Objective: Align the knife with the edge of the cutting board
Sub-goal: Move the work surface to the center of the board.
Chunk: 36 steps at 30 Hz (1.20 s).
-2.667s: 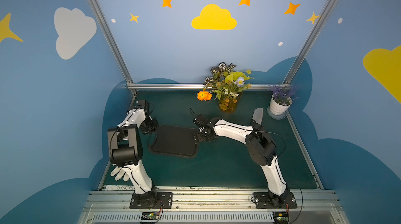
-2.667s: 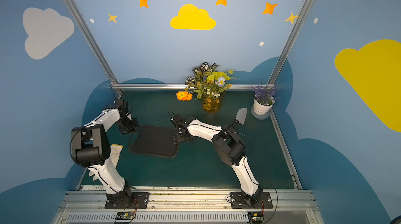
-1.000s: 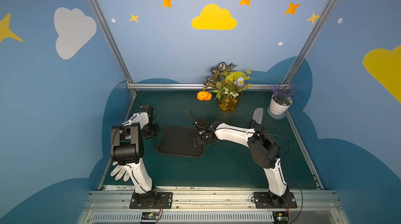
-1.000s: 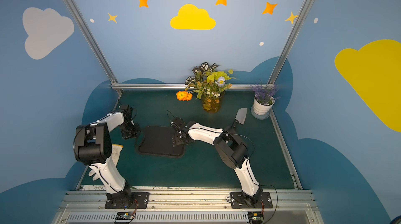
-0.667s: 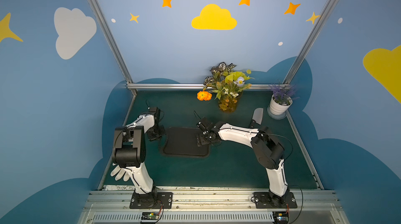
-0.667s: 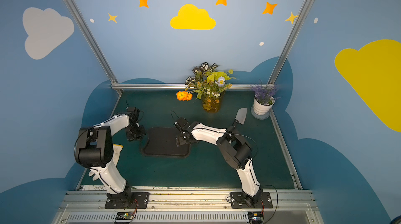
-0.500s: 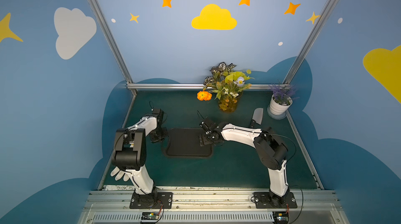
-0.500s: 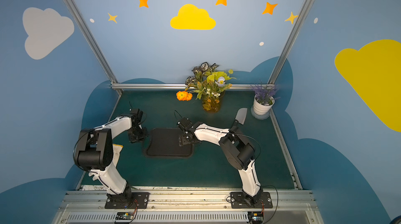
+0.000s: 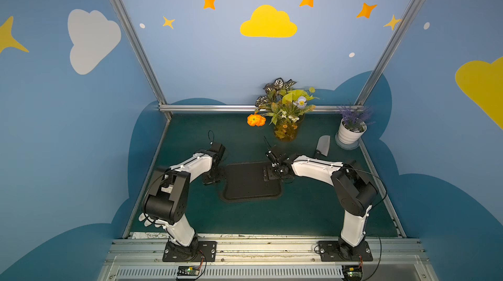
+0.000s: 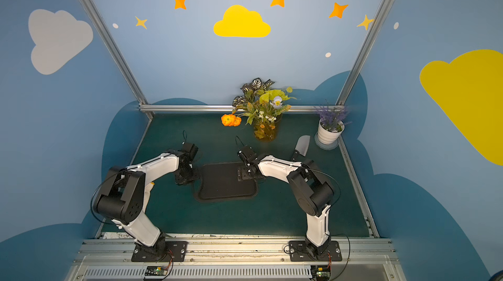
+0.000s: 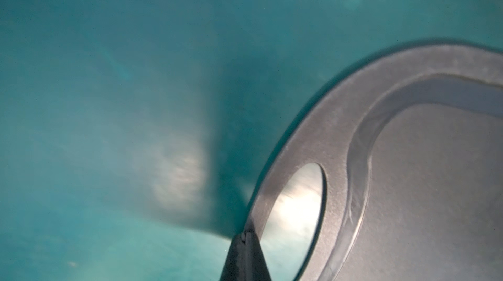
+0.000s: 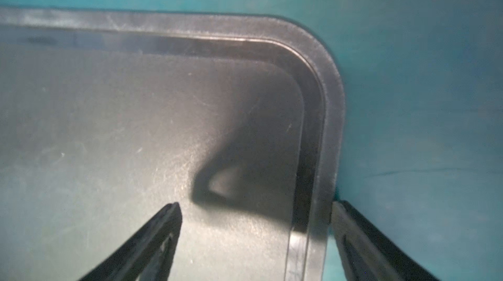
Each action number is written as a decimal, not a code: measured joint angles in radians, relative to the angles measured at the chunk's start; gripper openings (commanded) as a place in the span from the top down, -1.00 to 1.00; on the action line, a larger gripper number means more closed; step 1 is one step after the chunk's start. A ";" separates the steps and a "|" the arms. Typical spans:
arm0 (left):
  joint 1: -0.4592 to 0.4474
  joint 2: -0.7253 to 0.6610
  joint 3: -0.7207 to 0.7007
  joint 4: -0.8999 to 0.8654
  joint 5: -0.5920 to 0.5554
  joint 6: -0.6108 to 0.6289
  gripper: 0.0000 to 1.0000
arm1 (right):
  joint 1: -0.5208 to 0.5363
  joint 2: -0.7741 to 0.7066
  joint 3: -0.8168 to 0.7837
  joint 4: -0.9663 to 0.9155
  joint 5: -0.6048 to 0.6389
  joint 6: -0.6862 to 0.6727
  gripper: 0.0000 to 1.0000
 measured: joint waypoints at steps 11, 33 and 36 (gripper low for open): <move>-0.092 0.087 0.107 -0.068 0.000 -0.036 0.95 | -0.074 -0.030 -0.043 0.016 -0.006 -0.009 -0.81; -0.138 0.278 0.354 -0.218 0.040 -0.026 0.95 | -0.132 -0.040 -0.048 0.020 -0.061 -0.003 -0.81; -0.138 0.278 0.352 -0.216 0.042 -0.026 0.95 | -0.134 -0.041 -0.048 0.020 -0.064 0.001 -0.82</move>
